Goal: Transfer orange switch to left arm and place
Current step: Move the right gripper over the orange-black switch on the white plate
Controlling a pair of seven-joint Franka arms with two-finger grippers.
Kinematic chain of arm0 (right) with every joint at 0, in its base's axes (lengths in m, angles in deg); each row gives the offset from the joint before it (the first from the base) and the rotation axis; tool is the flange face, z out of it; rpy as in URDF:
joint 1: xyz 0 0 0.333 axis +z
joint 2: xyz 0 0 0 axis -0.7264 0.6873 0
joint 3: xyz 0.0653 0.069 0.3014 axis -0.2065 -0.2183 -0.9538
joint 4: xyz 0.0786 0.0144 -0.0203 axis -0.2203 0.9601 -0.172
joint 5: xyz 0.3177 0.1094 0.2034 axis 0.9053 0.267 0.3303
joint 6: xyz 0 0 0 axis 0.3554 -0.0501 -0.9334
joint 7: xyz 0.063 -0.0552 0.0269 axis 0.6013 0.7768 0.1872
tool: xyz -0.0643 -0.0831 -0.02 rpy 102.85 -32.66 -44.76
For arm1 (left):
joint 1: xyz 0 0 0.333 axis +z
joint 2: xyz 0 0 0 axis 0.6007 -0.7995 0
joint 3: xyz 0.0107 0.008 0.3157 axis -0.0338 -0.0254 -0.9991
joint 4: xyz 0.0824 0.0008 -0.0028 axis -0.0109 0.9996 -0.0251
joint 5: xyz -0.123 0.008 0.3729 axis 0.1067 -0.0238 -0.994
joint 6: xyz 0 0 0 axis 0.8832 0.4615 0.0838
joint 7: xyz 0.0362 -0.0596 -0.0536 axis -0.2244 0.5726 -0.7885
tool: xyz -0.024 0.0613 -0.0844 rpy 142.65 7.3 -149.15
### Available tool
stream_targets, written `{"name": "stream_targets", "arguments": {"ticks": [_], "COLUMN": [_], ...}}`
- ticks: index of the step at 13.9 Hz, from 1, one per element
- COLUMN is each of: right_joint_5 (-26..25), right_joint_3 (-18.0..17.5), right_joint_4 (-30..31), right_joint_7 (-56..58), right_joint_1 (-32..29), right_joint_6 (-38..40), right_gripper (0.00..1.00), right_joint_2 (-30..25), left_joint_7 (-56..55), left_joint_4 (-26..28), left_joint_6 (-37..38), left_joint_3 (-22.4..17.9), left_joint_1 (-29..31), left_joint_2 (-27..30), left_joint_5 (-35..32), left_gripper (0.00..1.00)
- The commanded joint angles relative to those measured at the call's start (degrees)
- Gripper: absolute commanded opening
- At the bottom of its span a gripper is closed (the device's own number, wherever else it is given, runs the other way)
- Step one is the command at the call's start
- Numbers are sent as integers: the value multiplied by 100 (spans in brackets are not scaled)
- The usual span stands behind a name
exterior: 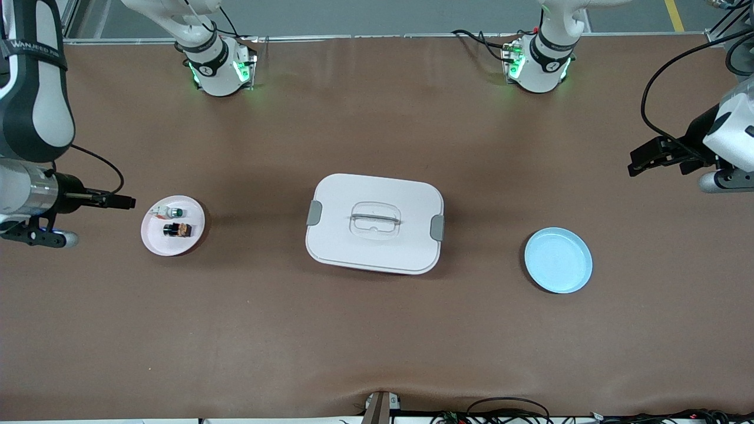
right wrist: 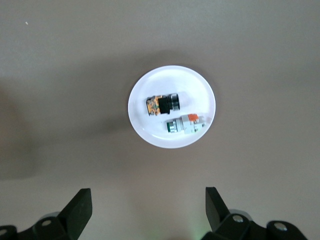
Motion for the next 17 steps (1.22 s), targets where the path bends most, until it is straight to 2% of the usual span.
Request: {"name": "stream_targets", "arguments": {"ticks": [1, 4, 8, 13, 17], "right_joint_5": [15, 15, 24, 15, -3], "right_joint_3": [-72, -72, -64, -64, -64], "right_joint_4": [174, 710, 746, 773, 1597], "right_joint_7": [100, 276, 197, 232, 276], "right_joint_1": [-106, -123, -123, -202, -220], "right_joint_6": [-487, -1428, -1992, -2317, -3440], "right_gripper": [100, 100, 100, 100, 100], "right_joint_2": [153, 223, 714, 1005, 1084], "left_joint_7": [-10, -10, -10, 8, 8], "left_joint_4": [-172, -172, -172, -172, -172], "left_joint_6": [132, 132, 132, 132, 132], "left_joint_3": [-22, -22, -22, -22, -22], "left_joint_1": [-16, -16, -7, 11, 28], "left_joint_2": [-73, -81, -81, -99, -108], "left_joint_5": [-57, -57, -48, -48, -39], "left_gripper": [100, 100, 100, 100, 100]}}
